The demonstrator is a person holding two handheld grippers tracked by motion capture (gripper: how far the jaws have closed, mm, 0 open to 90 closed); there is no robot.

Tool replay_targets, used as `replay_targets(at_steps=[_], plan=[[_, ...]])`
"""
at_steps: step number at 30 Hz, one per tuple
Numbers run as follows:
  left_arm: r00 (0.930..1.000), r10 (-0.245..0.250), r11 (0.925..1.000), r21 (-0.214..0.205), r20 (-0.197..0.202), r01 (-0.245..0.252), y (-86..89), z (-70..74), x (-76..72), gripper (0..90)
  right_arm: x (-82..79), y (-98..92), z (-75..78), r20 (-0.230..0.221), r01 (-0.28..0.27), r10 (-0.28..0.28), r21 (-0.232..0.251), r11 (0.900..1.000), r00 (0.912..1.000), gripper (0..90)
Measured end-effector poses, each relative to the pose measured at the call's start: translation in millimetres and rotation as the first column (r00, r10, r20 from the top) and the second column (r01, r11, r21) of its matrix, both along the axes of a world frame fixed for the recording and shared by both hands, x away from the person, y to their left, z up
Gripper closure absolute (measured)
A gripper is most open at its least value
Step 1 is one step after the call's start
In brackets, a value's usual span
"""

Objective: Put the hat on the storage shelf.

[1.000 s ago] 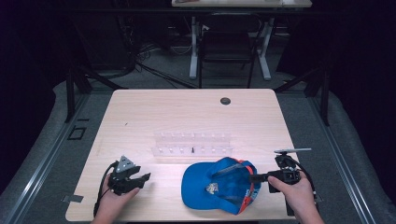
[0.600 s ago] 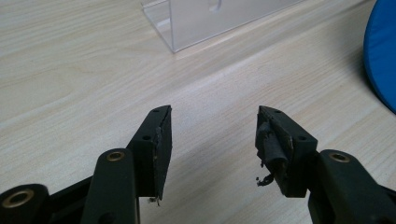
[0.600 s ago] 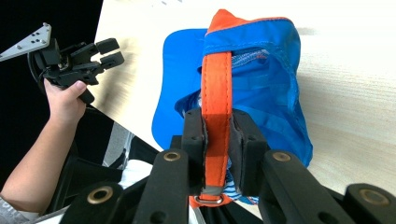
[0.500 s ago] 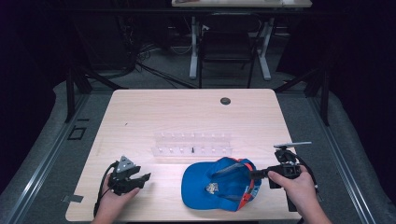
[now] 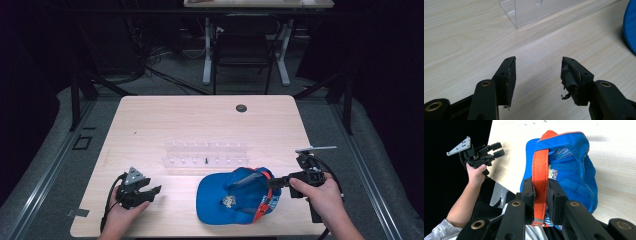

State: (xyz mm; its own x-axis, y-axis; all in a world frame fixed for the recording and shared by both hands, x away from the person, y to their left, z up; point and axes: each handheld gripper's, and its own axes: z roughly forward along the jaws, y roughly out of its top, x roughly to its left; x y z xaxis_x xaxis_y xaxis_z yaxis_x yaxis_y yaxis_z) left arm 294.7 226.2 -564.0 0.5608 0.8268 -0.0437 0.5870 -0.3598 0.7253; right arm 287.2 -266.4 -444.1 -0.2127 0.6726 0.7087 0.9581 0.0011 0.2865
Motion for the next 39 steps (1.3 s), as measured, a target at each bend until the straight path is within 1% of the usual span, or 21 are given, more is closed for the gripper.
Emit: replay_targets(at_steps=[1, 4, 5, 8, 10, 11, 14, 17, 19, 21, 24, 29, 36, 37, 39], plan=[[1.0000, -0.002, 1.0000, 0.002, -0.002, 0.002, 0.0, 0.3, -0.1, 46.5, 0.2, -0.7, 2.0, 0.001, -0.010, 0.010, 0.001, 0.9999, 0.9999, 77.9], [1.0000, -0.001, 1.0000, 0.001, -0.001, 0.001, -0.2, -0.1, 0.1, 46.5, 0.9, -0.9, 8.6, -0.004, -0.010, 0.010, 0.011, 0.9999, 0.9999, 77.9], [1.0000, 0.000, 1.0000, 0.001, -0.002, 0.000, -0.2, -0.1, 0.1, 46.5, 1.0, 0.2, 10.6, -0.002, 0.005, -0.005, 0.021, 0.9998, 1.0000, 77.9], [1.0000, 0.001, 1.0000, 0.000, -0.004, -0.001, -0.4, -0.1, -0.1, 46.5, 2.3, -0.1, 17.7, -0.007, -0.014, 0.014, 0.036, 0.9993, 0.9999, 77.9], [1.0000, -0.001, 1.0000, 0.002, -0.004, 0.001, -0.4, -0.1, 0.0, 46.5, 2.6, 2.2, 22.7, -0.009, -0.005, 0.005, 0.047, 0.9989, 0.9999, 77.9], [1.0000, -0.001, 1.0000, 0.002, -0.004, 0.001, -0.5, -0.1, -0.1, 46.5, 3.3, 2.5, 25.3, -0.005, -0.017, 0.017, 0.050, 0.9986, 0.9998, 77.9], [1.0000, -0.002, 1.0000, 0.003, -0.004, 0.002, -0.3, 0.1, -0.1, 46.5, 4.5, 5.5, 33.1, 0.001, -0.030, 0.030, 0.060, 0.9978, 0.9995, 77.9], [1.0000, 0.000, 1.0000, 0.000, -0.005, 0.000, -0.5, -0.1, -0.2, 46.5, 6.3, 9.1, 40.7, 0.007, -0.046, 0.045, 0.083, 0.9955, 0.9990, 77.9], [1.0000, -0.002, 1.0000, 0.002, -0.004, 0.002, -0.4, 0.0, -0.1, 46.5, 7.2, 11.9, 45.0, 0.008, -0.043, 0.043, 0.095, 0.9946, 0.9991, 77.9], [1.0000, -0.004, 1.0000, 0.004, -0.005, 0.004, -0.4, -0.1, 0.0, 46.6, 9.0, 14.5, 49.7, 0.010, -0.058, 0.057, 0.107, 0.9925, 0.9983, 77.9], [1.0000, -0.001, 1.0000, 0.001, -0.004, 0.001, -0.6, -0.3, 0.0, 46.5, 11.1, 18.9, 54.6, 0.013, -0.062, 0.061, 0.127, 0.9899, 0.9981, 78.0], [1.0000, -0.005, 1.0000, 0.004, -0.005, 0.005, -1.2, -0.5, -0.1, 46.6, 15.4, 24.8, 62.5, 0.019, -0.079, 0.077, 0.144, 0.9865, 0.9969, 78.0], [1.0000, -0.004, 1.0000, 0.004, -0.004, 0.004, -0.7, -0.5, 0.1, 46.6, 21.0, 32.0, 71.6, 0.034, -0.085, 0.080, 0.177, 0.9806, 0.9962, 78.0], [1.0000, -0.005, 1.0000, 0.004, -0.005, 0.005, -0.8, -0.5, 0.1, 46.6, 21.5, 32.8, 73.4, 0.031, -0.087, 0.083, 0.179, 0.9800, 0.9961, 78.0], [1.0000, -0.006, 1.0000, 0.005, -0.005, 0.006, -1.2, -0.7, 0.1, 46.6, 22.2, 34.2, 76.2, 0.040, -0.095, 0.089, 0.180, 0.9790, 0.9952, 78.0]])
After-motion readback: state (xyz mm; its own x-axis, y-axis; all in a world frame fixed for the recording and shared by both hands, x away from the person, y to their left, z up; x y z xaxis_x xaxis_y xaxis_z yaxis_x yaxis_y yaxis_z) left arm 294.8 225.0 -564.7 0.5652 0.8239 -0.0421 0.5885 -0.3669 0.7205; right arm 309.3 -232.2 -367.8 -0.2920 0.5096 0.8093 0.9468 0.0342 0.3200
